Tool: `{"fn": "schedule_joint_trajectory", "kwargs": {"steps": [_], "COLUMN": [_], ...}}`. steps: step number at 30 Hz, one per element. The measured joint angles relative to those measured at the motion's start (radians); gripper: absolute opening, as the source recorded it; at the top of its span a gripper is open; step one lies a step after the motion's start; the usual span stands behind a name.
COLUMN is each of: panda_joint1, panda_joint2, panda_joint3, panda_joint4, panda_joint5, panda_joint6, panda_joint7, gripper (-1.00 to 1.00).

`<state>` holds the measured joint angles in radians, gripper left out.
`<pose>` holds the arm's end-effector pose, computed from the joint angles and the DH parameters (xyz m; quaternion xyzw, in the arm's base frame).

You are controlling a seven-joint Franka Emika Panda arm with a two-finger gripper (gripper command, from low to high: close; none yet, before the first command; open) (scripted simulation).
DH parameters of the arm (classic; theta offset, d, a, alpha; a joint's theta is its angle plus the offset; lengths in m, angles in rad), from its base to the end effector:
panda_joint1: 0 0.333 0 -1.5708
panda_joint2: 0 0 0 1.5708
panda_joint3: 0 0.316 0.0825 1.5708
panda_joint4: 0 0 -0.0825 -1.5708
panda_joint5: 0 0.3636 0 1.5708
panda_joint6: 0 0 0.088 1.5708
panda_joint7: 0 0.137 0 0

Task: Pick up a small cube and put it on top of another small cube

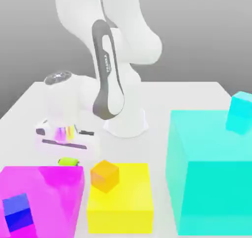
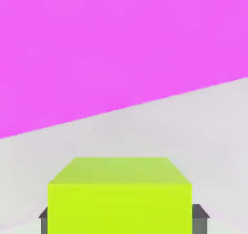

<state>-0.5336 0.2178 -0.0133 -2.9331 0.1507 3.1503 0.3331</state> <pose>0.2617 -0.1756 0.1224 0.8702 -0.4927 -0.0004 0.0021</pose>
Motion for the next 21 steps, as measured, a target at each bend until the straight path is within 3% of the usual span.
{"fn": "schedule_joint_trajectory", "kwargs": {"steps": [4, 6, 11, 21], "panda_joint1": [0.033, 0.078, 0.063, 0.131], "panda_joint2": [-0.043, -0.106, -0.275, -0.219], "panda_joint3": [-0.038, -0.099, -0.119, -0.099], "panda_joint4": [-0.007, -0.017, -0.05, 0.24], "panda_joint5": [-0.026, -0.085, -0.194, -0.096], "panda_joint6": [-0.035, -0.086, -0.224, -0.457], "panda_joint7": [0.023, 0.067, 0.138, 0.441], "gripper": [-1.0, -1.0, -1.0, -1.0]}}
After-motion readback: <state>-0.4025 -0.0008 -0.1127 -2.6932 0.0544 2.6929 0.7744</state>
